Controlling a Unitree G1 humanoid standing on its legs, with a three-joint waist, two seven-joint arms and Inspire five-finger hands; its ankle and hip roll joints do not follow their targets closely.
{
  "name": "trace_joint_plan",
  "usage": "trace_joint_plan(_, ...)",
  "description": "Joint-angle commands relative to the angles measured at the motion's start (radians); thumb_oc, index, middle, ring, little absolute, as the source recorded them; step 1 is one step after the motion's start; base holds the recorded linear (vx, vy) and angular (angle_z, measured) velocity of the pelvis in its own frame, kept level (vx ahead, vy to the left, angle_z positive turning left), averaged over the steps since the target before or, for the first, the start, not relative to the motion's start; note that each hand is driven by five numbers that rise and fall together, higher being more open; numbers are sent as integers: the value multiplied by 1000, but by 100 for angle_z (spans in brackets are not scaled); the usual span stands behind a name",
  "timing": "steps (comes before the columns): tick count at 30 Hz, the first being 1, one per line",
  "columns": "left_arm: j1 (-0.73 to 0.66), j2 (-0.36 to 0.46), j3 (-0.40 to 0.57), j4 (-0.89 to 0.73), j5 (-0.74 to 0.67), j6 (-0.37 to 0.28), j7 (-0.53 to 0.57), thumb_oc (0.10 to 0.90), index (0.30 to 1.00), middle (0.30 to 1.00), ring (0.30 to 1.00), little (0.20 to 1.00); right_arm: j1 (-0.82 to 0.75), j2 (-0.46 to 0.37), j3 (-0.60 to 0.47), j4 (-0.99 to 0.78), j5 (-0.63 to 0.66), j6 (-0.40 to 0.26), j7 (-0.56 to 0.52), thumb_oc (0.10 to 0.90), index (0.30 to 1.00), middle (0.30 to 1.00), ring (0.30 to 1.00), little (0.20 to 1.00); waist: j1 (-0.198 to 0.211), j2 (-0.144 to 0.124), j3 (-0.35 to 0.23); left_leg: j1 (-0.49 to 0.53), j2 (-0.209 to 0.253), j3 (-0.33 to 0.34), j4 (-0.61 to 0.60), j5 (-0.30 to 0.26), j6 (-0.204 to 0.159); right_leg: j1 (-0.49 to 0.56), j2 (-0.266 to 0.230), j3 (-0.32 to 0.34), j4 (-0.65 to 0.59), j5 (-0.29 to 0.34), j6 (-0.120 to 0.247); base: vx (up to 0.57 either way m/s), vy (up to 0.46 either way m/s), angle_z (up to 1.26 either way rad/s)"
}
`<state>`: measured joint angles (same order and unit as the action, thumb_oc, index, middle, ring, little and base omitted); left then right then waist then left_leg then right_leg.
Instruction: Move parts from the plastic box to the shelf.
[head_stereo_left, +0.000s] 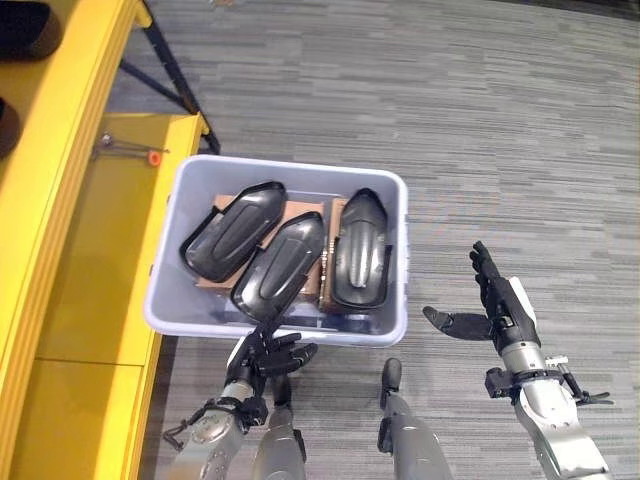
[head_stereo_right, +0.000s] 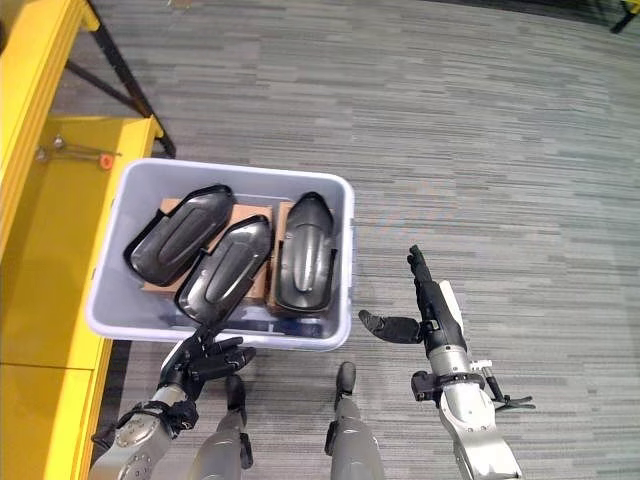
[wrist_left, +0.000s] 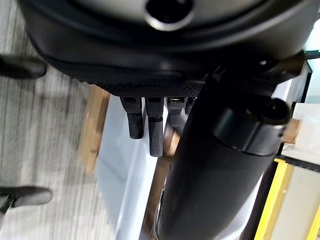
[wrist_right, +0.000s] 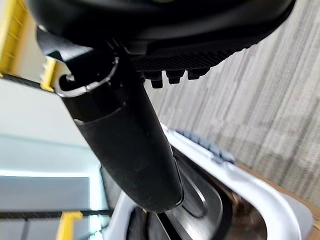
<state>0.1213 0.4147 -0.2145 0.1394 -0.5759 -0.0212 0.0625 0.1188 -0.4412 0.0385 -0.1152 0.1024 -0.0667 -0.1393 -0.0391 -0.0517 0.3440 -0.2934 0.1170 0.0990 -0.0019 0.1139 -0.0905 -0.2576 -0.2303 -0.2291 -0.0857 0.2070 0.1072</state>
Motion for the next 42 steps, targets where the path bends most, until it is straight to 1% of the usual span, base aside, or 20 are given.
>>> trace_joint_plan(1,-15,30,34,-91,20,-99,30,900,1000,1000,1000,1000,-120,-69,-74,-168,-87,-95,-76,900,1000,1000,1000,1000,1,4,-10,-45,64,17,115,-77,-6,147,-50,-15,53,-176,71,28,179,20)
trace_joint_plan(4,-34,41,32,-104,19,-107,46,900,1000,1000,1000,1000,-169,-81,-79,-174,-123,-96,-108,900,1000,1000,1000,1000,3,0,8,-96,51,12,158,-96,-1,128,-70,-35,67,-167,79,4,123,9)
trace_joint_plan(6,-38,41,30,-106,20,-108,49,900,1000,1000,1000,1000,-179,-82,-78,-174,-126,-94,-118,900,1000,1000,1000,1000,5,-2,13,-108,49,10,168,-100,0,125,-74,-43,68,-164,80,0,74,8)
trace_joint_plan(7,-50,42,28,-110,22,-109,62,900,1000,1000,1000,1000,-210,-91,-67,-172,-164,-86,-138,900,1000,1000,1000,1000,10,-8,25,-121,46,11,181,-109,6,117,-80,-52,74,-156,84,-9,73,11)
trace_joint_plan(10,-66,42,18,-112,30,-112,76,900,1000,1000,1000,1000,-258,-104,-46,-162,-225,-71,-161,900,1000,1000,1000,1000,15,-14,43,-147,45,10,203,-117,9,108,-86,-67,83,-147,88,-13,60,4)
trace_joint_plan(11,-67,42,18,-112,30,-112,76,900,1000,1000,1000,1000,-260,-104,-45,-161,-225,-71,-161,900,1000,1000,1000,1000,14,-14,44,-148,45,10,204,-117,9,108,-86,-67,83,-147,88,-25,32,2)
trace_joint_plan(12,-82,40,10,-109,35,-112,84,900,1000,1000,1000,1000,-299,-115,-26,-145,-284,-48,-186,900,1000,1000,1000,1000,22,-17,56,-157,46,8,213,-121,10,102,-87,-74,88,-146,88,0,0,0)
trace_joint_plan(15,-103,39,-6,-109,41,-116,100,900,1000,1000,1000,1000,-362,-122,9,-144,-381,-28,-223,900,1000,1000,1000,1000,30,-21,71,-175,50,8,227,-123,12,92,-87,-84,93,-144,88,-25,11,0)
trace_joint_plan(16,-112,37,-17,-107,46,-118,106,900,1000,1000,1000,1000,-397,-122,37,-132,-421,-20,-233,900,1000,1000,1000,1000,35,-23,81,-185,52,6,234,-124,12,84,-87,-86,99,-146,87,-31,1,-3)
trace_joint_plan(17,-113,37,-16,-107,46,-118,106,900,1000,1000,1000,1000,-399,-122,38,-131,-421,-20,-234,900,1000,1000,1000,1000,34,-23,81,-185,52,6,235,-124,12,84,-86,-86,100,-147,87,-41,10,-5)
trace_joint_plan(18,-120,38,-25,-108,49,-121,113,900,1000,1000,1000,1000,-427,-110,72,-122,-440,-13,-234,900,1000,1000,1000,1000,38,-24,90,-189,54,5,237,-123,12,78,-85,-85,104,-150,85,-18,6,-4)
trace_joint_plan(19,-121,38,-24,-108,49,-121,113,900,1000,1000,1000,1000,-428,-109,72,-121,-440,-13,-234,900,1000,1000,1000,1000,38,-24,90,-189,54,5,237,-123,12,78,-85,-85,105,-150,85,0,0,0)
trace_joint_plan(22,-137,34,-31,-100,53,-122,123,900,1000,1000,1000,1000,-479,-101,135,-81,-478,10,-229,900,1000,1000,1000,1000,47,-25,104,-193,54,4,239,-121,13,66,-83,-84,113,-154,83,-26,4,0)
trace_joint_plan(26,-150,26,-31,-99,50,-128,141,900,1000,1000,1000,1000,-512,-80,185,-56,-503,27,-225,900,1000,1000,1000,1000,55,-27,121,-200,57,0,243,-119,15,60,-83,-87,121,-155,80,-41,0,1)
trace_joint_plan(32,-137,28,-12,-108,53,-137,157,900,1000,1000,1000,1000,-498,-53,224,-58,-478,22,-207,900,1000,1000,1000,1000,62,-23,132,-206,55,-8,244,-112,14,55,-86,-94,134,-161,78,-15,3,2)
trace_joint_plan(40,-122,35,2,-110,61,-136,163,900,1000,1000,1000,1000,-470,-49,238,-69,-463,19,-189,900,1000,1000,1000,1000,65,-23,136,-202,53,-13,237,-109,16,55,-87,-102,142,-164,78,-3,1,0)
trace_joint_plan(42,-101,42,9,-120,63,-135,157,900,1000,1000,1000,1000,-451,-50,235,-70,-459,17,-183,900,1000,1000,1000,1000,69,-19,137,-201,51,-17,235,-106,16,59,-87,-107,142,-164,77,-4,-3,2)
